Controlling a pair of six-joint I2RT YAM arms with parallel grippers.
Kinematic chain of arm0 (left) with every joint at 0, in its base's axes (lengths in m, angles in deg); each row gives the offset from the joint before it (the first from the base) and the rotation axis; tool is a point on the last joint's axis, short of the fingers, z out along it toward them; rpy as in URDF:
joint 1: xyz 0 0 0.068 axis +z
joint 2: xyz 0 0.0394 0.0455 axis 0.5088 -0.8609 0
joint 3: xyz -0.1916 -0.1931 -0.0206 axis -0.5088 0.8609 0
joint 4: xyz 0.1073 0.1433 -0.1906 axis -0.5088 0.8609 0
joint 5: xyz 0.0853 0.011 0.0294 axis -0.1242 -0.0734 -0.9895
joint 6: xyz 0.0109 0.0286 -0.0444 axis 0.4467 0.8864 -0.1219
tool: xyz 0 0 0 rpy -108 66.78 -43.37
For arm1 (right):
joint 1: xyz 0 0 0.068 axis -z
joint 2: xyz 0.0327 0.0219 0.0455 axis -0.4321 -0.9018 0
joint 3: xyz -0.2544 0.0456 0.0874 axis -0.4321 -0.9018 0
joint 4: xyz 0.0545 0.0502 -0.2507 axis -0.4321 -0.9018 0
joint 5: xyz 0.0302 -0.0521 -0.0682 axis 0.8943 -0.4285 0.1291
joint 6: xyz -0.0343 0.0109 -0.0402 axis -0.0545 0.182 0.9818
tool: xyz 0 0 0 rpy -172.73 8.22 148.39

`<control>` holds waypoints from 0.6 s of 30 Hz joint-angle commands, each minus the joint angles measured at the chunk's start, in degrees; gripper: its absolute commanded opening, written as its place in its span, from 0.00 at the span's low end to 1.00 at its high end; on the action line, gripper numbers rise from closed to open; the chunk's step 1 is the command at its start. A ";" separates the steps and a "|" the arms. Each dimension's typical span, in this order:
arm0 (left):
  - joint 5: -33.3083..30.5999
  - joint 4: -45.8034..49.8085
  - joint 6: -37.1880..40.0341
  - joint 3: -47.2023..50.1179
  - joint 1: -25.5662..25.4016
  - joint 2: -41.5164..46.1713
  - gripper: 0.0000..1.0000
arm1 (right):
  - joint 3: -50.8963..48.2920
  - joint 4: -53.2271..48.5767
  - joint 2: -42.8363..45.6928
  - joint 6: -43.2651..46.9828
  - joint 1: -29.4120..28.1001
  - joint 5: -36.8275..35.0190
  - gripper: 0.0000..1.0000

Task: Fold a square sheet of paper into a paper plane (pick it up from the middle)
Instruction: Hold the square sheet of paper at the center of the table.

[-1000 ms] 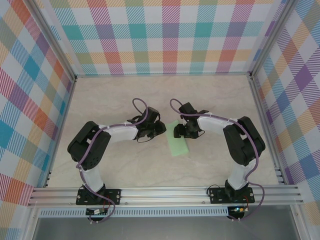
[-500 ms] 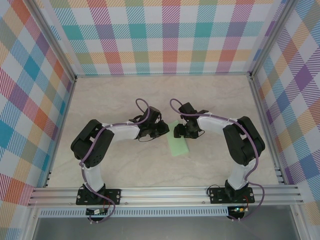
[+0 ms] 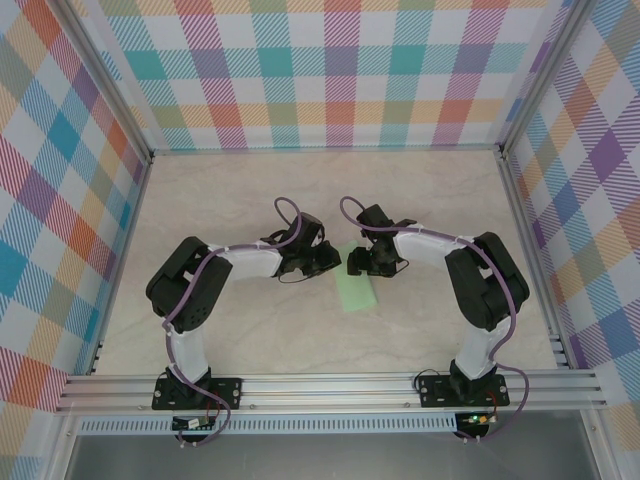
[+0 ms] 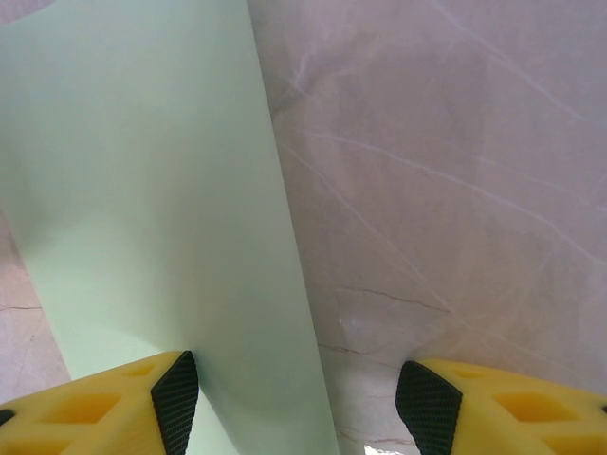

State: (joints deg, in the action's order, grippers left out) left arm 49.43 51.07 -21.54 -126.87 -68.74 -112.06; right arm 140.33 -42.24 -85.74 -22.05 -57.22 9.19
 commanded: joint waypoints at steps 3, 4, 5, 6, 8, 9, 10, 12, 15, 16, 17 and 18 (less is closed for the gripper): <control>1.31 -0.76 0.54 -1.60 -0.78 -1.29 0.15 | -3.62 4.51 -9.22 -0.10 -0.29 -0.31 0.65; 1.32 -0.68 0.52 -1.69 -0.87 -1.45 0.15 | -3.69 4.63 -9.27 -0.16 -0.30 -0.31 0.65; 1.40 -0.55 0.57 -1.82 -0.94 -1.57 0.15 | -3.70 4.63 -9.35 -0.10 -0.29 -0.31 0.65; 1.58 -0.41 0.49 -1.97 -0.96 -1.81 0.15 | -3.75 4.59 -9.35 -0.14 -0.29 -0.23 0.65; 1.62 -0.14 0.66 -2.22 -1.09 -2.15 0.14 | -3.79 4.67 -9.33 -0.14 -0.29 -0.30 0.65; 1.51 0.07 0.74 -2.30 -1.22 -2.27 0.14 | -3.75 4.64 -9.36 -0.16 -0.29 -0.31 0.65; 1.37 0.27 0.74 -2.39 -1.22 -2.41 0.14 | -3.79 4.66 -9.36 -0.15 -0.29 -0.31 0.65; 1.17 0.80 0.80 -2.60 -1.36 -2.70 0.14 | -3.79 4.78 -9.42 -0.08 -0.35 -0.23 0.64; 0.99 1.57 0.78 -2.68 -1.34 -3.11 0.13 | -3.79 4.78 -9.46 -0.07 -0.29 -0.22 0.65; 0.98 1.78 0.76 -2.74 -1.39 -3.30 0.13 | -3.84 4.77 -9.40 -0.03 -0.29 -0.22 0.65; 0.87 2.01 0.91 -2.74 -1.40 -3.38 0.13 | -3.88 4.76 -9.45 -0.07 -0.30 -0.22 0.65; 0.90 2.31 0.96 -2.83 -1.38 -3.54 0.13 | -3.88 4.76 -9.44 -0.07 -0.29 -0.22 0.65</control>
State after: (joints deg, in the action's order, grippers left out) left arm 49.94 51.53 -21.51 -128.24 -69.33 -114.20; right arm 140.57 -42.48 -86.01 -22.25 -57.22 9.19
